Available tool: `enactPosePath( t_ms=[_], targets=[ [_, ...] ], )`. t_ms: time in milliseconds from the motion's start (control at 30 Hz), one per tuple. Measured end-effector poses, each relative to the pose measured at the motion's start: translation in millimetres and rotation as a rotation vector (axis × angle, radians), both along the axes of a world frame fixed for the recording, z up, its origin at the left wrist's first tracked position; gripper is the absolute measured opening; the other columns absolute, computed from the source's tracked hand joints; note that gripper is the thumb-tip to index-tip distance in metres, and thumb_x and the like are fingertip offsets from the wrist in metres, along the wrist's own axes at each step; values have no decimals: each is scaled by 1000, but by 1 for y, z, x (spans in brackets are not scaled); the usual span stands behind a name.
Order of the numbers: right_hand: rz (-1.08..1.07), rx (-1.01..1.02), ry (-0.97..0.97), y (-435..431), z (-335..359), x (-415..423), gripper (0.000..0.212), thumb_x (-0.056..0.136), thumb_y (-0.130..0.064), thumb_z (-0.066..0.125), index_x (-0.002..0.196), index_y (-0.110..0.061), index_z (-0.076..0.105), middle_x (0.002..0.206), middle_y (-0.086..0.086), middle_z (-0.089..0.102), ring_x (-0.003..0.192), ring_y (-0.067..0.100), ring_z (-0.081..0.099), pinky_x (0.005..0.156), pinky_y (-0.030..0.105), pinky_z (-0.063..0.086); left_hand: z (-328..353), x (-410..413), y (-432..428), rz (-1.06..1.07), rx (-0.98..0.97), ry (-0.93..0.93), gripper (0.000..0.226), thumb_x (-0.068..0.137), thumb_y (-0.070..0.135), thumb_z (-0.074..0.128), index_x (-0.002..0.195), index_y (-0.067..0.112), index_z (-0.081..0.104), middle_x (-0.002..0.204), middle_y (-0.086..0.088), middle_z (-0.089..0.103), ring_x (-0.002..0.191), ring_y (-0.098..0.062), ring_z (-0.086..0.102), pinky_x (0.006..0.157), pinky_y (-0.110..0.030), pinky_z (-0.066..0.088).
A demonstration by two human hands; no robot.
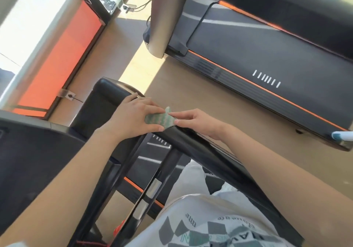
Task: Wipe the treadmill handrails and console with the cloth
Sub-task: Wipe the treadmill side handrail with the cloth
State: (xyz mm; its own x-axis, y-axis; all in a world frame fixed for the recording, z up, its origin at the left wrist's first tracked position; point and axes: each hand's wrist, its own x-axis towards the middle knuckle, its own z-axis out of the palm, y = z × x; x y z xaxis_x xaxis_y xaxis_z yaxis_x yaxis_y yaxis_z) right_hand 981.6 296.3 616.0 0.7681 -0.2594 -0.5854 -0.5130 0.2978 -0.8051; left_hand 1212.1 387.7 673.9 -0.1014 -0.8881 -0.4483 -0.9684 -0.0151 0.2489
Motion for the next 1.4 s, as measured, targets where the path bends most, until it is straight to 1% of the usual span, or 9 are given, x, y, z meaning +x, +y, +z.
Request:
enactPosePath(
  t_ms=[133, 333, 500, 700, 800, 967, 1167, 1267, 1400],
  targets=[
    [-39, -53, 16, 16, 3, -45, 39, 96, -38, 63, 135, -37, 62, 128, -20, 67, 122, -1, 59, 117, 36, 37, -2, -40, 8, -17, -32, 44, 66, 76, 78, 50, 130, 42, 65, 124, 18, 65, 123, -11, 56, 116, -39, 28],
    [-44, -218, 107, 37, 12, -111, 40, 93, -42, 62, 133, -49, 59, 124, -27, 66, 116, -7, 59, 113, 31, 41, -8, -99, 18, -75, -66, 74, 67, 75, 79, 46, 129, 44, 65, 121, 21, 66, 120, -10, 57, 113, -36, 30],
    [-70, -371, 202, 61, 24, -167, 41, 93, -44, 63, 132, -54, 57, 131, -19, 65, 120, 3, 58, 109, 31, 43, -8, -152, 28, -140, -96, 90, 70, 75, 78, 43, 130, 42, 65, 123, 19, 67, 123, -15, 55, 106, -36, 33],
    [-204, -472, 293, 97, 32, -224, 44, 90, -43, 65, 133, -52, 58, 122, -19, 70, 110, 4, 63, 103, 33, 49, -13, -210, 38, -219, -136, 89, 60, 78, 64, 73, 129, 35, 67, 124, 13, 68, 122, -18, 57, 102, -40, 39],
    [-244, -561, 352, 114, 36, -244, 47, 88, -47, 62, 134, -53, 56, 117, -17, 72, 102, 10, 67, 95, 36, 53, -13, -234, 42, -250, -152, 95, 59, 78, 61, 76, 130, 33, 67, 126, 13, 69, 119, -17, 60, 100, -39, 42],
    [-273, -734, 442, 139, 40, -278, 49, 91, -49, 60, 140, -48, 52, 130, -19, 65, 119, 13, 60, 98, 40, 50, -16, -273, 50, -287, -202, 105, 57, 74, 53, 82, 125, 31, 70, 120, 10, 71, 112, -20, 64, 94, -38, 45],
    [-323, -923, 532, 170, 42, -322, 49, 92, -43, 62, 140, -38, 56, 129, -12, 65, 111, 21, 60, 91, 38, 50, -22, -324, 63, -348, -270, 137, 55, 74, 49, 84, 123, 27, 71, 119, 7, 72, 108, -22, 65, 92, -38, 47],
    [-384, -959, 580, 183, 42, -346, 50, 90, -42, 64, 139, -34, 58, 128, -10, 66, 110, 21, 60, 92, 37, 49, -23, -353, 65, -383, -280, 157, 55, 78, 49, 80, 126, 26, 70, 123, 6, 71, 113, -23, 64, 94, -39, 46],
    [-507, -896, 604, 201, 41, -379, 50, 91, -39, 67, 140, -32, 58, 137, -4, 61, 129, 21, 52, 105, 41, 43, -19, -393, 70, -442, -295, 177, 52, 87, 53, 71, 133, 28, 66, 129, 7, 68, 118, -19, 61, 99, -40, 44]
  ],
)
